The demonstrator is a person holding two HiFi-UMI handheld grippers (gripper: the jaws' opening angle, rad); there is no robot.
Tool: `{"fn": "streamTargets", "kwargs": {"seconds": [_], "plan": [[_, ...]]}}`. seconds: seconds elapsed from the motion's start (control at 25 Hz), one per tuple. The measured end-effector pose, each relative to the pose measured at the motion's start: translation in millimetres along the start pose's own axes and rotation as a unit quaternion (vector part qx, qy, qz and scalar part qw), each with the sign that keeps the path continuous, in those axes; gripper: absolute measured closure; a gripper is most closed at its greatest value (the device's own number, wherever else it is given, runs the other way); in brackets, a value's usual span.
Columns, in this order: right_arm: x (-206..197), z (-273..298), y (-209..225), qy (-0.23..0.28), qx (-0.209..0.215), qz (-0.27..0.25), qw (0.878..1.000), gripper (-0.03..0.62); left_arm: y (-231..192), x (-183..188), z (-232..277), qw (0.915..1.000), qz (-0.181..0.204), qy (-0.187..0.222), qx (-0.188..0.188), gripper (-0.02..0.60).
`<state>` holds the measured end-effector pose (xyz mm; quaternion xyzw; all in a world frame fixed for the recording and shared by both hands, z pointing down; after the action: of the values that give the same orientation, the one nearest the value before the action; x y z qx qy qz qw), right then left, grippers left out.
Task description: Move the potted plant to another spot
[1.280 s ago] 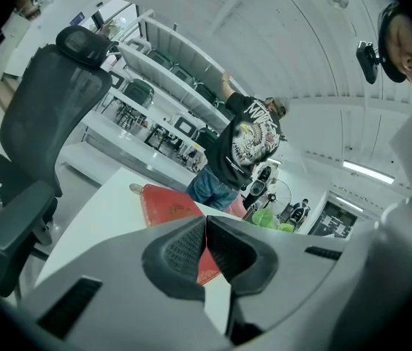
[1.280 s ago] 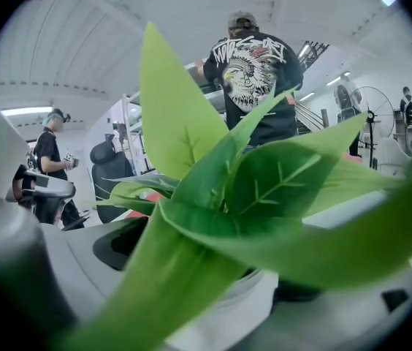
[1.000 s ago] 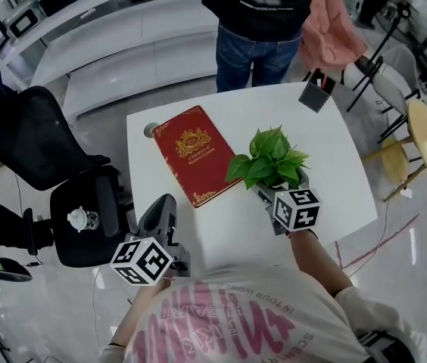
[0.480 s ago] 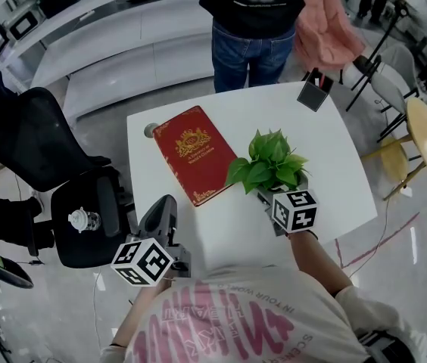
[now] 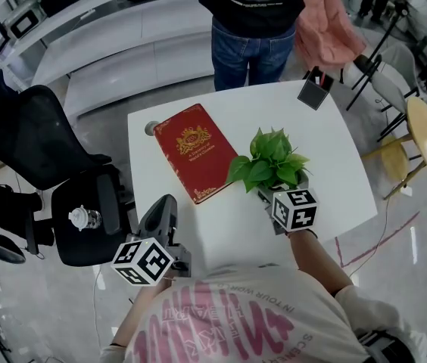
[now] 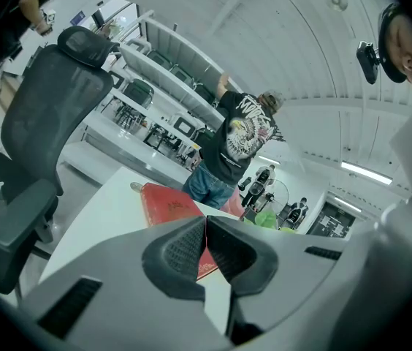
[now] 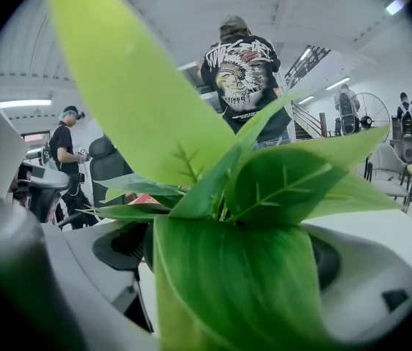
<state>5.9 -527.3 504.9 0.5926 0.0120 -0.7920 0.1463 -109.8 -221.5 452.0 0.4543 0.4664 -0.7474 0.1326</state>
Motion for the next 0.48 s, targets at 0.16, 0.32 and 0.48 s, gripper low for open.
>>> {"fn": "streamTargets", "kwargs": {"seconds": [0.16,0.32,0.48], "plan": [[-0.2,0.3,-0.3,-0.001,-0.002,-0.001,1.0,0.043,0.1,0.9,0.0,1.0,-0.001,0.0,-0.001,0.557],[0.1,0.1,-1.4,0.001,-0.006,-0.001,1.0,0.043,-1.2,1.3,-1.1,1.0,-0.001,-0.001,-0.002,0.557],[0.1,0.4,-2.6,0.001,-0.012,-0.002,1.0,0.042,-3.2,1.3,-2.2,1.0,-0.002,-0.004,-0.001,0.557]]}}
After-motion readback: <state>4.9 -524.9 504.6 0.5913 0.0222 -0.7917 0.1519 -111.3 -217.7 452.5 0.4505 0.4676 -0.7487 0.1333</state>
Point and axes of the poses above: the fingertips, and each gripper's own axes: z forward along the fingers, y to its right, x out of its top, the point moved 9 cm from there along -z, backward along the fingers, and after that the axes turned 8 degrees about y, right-handed, at the moved point
